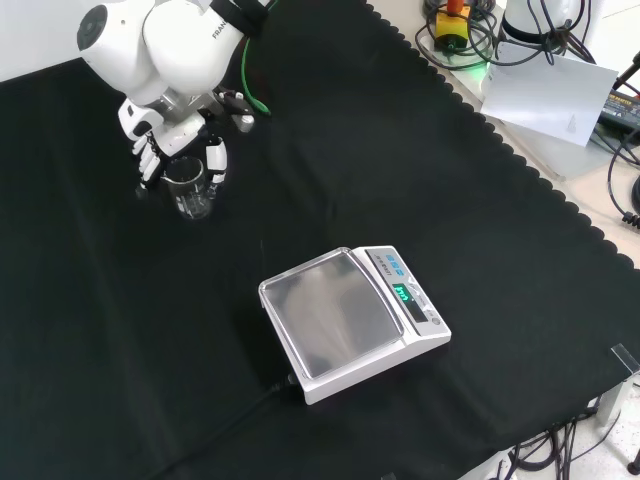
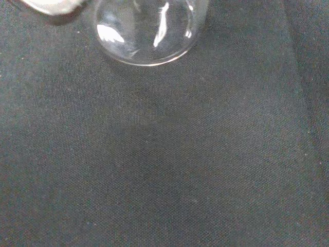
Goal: Pick up the beaker.
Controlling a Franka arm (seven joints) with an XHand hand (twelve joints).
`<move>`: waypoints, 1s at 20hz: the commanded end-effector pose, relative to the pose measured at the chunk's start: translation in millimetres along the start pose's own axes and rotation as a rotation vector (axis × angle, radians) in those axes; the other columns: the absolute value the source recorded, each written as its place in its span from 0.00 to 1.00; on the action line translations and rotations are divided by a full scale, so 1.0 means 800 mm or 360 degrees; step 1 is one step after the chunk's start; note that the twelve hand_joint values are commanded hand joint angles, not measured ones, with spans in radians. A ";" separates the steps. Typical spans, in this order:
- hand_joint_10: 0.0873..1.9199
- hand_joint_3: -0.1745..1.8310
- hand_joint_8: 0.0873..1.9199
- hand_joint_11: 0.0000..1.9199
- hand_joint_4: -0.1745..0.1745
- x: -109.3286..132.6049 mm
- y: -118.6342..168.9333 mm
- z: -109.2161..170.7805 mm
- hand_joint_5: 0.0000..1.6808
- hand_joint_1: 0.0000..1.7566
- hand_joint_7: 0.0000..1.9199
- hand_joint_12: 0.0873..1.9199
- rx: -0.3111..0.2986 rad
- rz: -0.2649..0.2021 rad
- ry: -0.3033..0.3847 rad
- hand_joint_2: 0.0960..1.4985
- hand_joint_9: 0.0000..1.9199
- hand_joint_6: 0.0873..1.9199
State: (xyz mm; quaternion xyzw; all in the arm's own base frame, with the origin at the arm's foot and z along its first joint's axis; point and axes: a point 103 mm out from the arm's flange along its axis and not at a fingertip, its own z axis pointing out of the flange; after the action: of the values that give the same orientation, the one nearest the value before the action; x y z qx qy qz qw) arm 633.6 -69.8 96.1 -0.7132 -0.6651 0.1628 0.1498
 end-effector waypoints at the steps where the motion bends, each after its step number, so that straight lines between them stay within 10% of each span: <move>1: 0.33 0.45 0.46 0.45 0.41 0.014 0.009 -0.001 0.32 0.58 0.37 0.59 -0.0128 0.0014 -0.0084 0.39 0.54 0.37; 6: 0.48 0.31 0.65 0.69 0.03 0.019 0.015 0.003 0.48 0.64 0.50 0.48 -0.0164 0.0023 -0.0099 0.60 0.66 0.62; 20: 0.54 0.38 0.67 0.68 0.00 0.010 -0.031 -0.083 0.51 0.70 0.47 0.53 -0.0322 0.0052 -0.0108 0.56 0.70 0.66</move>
State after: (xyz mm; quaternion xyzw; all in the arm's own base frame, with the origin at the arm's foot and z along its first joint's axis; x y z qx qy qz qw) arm 644.6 -58.6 125.1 -0.7241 -0.6727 0.1331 0.0731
